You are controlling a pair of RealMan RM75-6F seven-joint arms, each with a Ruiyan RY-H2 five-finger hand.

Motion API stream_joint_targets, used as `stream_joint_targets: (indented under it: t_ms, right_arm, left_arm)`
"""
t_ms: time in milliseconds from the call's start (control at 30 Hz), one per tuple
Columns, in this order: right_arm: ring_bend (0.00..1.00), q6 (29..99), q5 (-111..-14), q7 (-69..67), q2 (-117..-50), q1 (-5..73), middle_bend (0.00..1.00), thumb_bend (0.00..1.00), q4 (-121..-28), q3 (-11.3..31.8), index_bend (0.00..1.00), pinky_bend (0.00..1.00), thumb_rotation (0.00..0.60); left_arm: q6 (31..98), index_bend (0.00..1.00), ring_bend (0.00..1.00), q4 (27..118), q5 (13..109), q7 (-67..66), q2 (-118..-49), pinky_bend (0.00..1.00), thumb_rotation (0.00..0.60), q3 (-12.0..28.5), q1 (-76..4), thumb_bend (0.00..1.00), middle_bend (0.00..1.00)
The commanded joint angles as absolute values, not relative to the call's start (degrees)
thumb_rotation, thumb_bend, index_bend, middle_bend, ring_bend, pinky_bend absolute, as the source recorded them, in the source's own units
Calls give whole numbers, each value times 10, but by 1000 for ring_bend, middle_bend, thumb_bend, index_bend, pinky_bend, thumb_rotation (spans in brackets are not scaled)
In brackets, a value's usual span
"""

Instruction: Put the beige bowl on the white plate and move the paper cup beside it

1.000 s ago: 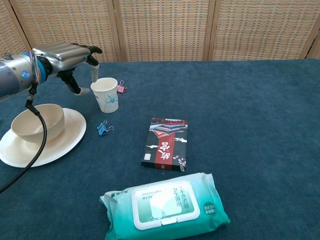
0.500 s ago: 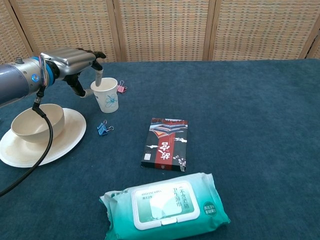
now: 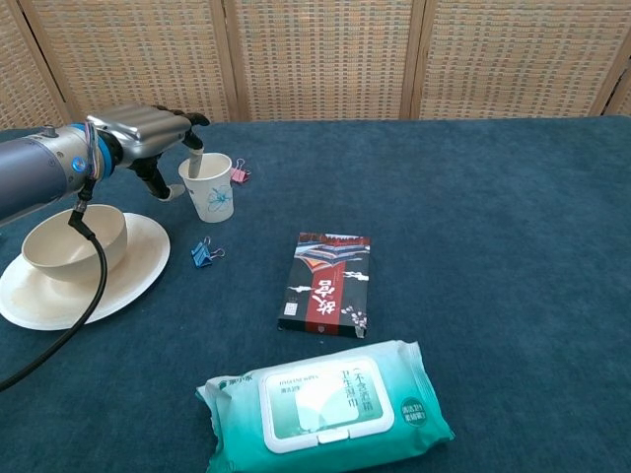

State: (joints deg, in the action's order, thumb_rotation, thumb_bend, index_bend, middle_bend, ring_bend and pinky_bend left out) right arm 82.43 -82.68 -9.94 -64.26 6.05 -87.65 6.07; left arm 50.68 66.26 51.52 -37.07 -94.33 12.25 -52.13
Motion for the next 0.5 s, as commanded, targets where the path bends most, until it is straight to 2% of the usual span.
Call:
stream_joint_targets:
  t_ms: [33, 200, 333, 500]
  right_arm:
    - [0, 823, -826, -101, -643, 61, 0, 121, -876, 61, 0, 0, 600]
    - [0, 827, -827, -105, -642, 60, 0, 121, -875, 62, 0, 0, 600]
    - [0, 829, -829, -108, -641, 58, 0, 121, -875, 62, 0, 0, 600]
    - [0, 832, -833, -109, -640, 57, 0, 121, -877, 61, 0, 0, 600]
  left_arm:
    - [501, 485, 0, 650, 514, -370, -952, 0, 600, 118, -524, 392, 0]
    - [517, 628, 0, 614, 533, -356, -980, 50, 600, 115, -525, 429, 24]
    - [535, 655, 0, 588, 559, -334, -998, 57, 600, 112, -522, 434, 44]
    - [551, 660, 0, 599, 584, -312, -986, 59, 600, 115, -516, 435, 47]
